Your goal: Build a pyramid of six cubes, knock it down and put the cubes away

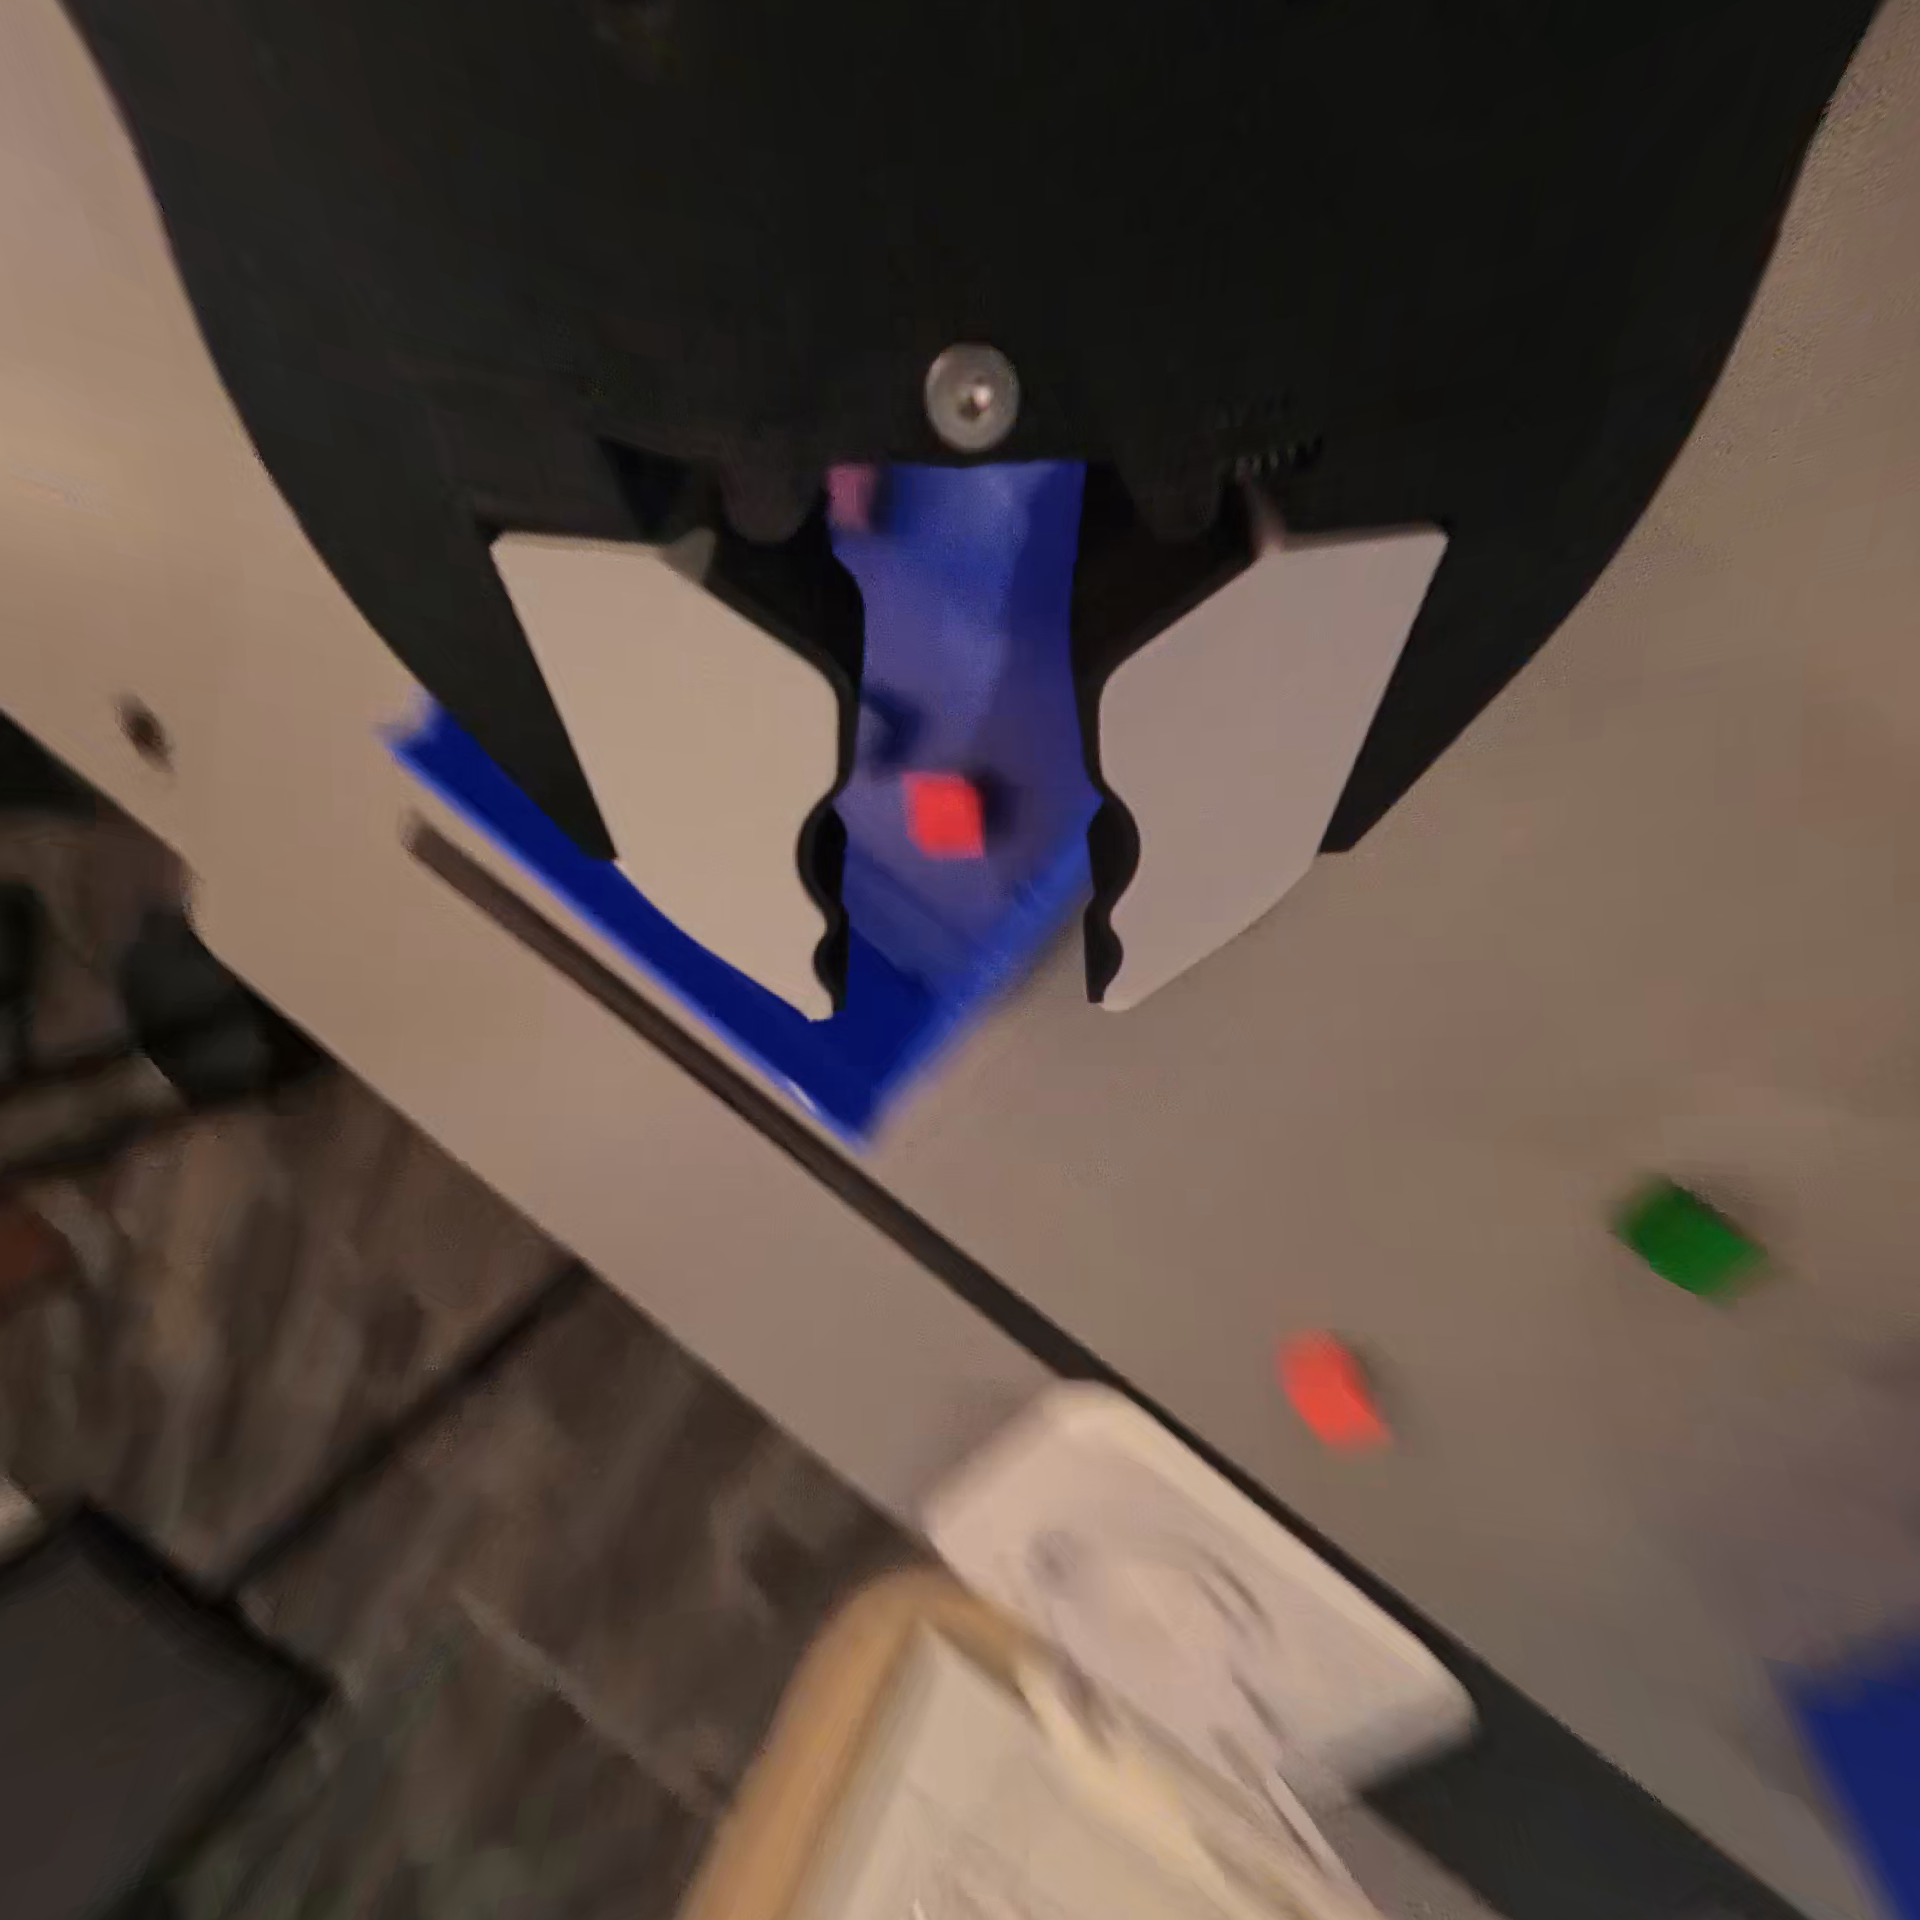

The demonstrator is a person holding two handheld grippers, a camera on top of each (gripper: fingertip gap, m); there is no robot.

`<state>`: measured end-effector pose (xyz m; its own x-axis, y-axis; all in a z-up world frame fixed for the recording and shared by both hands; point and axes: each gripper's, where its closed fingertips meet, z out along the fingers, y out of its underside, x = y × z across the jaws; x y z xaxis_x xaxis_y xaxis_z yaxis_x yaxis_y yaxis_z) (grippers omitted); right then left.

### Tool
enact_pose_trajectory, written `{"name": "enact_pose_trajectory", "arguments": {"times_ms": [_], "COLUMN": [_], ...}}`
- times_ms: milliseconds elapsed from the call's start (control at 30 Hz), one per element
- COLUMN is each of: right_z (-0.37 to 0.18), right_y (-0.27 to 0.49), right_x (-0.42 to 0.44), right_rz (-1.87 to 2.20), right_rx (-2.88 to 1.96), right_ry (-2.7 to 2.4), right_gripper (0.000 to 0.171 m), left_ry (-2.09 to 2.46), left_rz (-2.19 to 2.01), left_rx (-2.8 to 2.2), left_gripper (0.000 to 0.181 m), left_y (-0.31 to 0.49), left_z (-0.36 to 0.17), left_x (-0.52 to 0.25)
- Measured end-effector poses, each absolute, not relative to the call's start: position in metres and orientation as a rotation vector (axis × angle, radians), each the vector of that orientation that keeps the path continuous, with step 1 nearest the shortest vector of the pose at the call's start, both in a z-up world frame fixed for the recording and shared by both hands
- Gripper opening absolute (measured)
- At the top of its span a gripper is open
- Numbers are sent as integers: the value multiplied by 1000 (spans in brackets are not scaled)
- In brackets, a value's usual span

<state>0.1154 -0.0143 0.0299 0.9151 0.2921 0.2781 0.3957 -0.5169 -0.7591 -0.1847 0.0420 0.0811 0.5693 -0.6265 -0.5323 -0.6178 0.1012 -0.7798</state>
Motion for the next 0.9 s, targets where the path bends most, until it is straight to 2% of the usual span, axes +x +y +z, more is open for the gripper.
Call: {"name": "enact_pose_trajectory", "arguments": {"times_ms": [133, 267, 367, 500, 767, 833, 900], "right_z": [36, -34, -86, -126, -146, -148, -147], "right_y": [9, 26, 37, 43, 48, 50, 50], "right_x": [-30, -108, -125, -131, -135, -131, -129], "right_rz": [305, 406, 260, 158, 370, 347, 349], "right_rx": [-1928, -1953, -1967, -1980, -2051, -2062, -2060], "right_ry": [-649, -821, -965, -1097, -1098, -1109, -1111], "right_gripper": [46, 47, 52, 52, 51, 35, 30], "left_ry": [1053, 1023, 1021, 1032, 1071, 1079, 1088], "left_rz": [6, 13, 6, 7, 17, 18, 22], "left_rx": [-1577, -1578, -1575, -1574, -1574, -1574, -1576], "left_gripper": [56, 56, 56, 56, 56, 56, 56], "left_y": [46, 50, 50, 50, 48, 48, 48], "left_z": [85, 90, 92, 90, 83, 82, 80], "left_x": [-194, -202, -203, -201, -192, -190, -189]}}
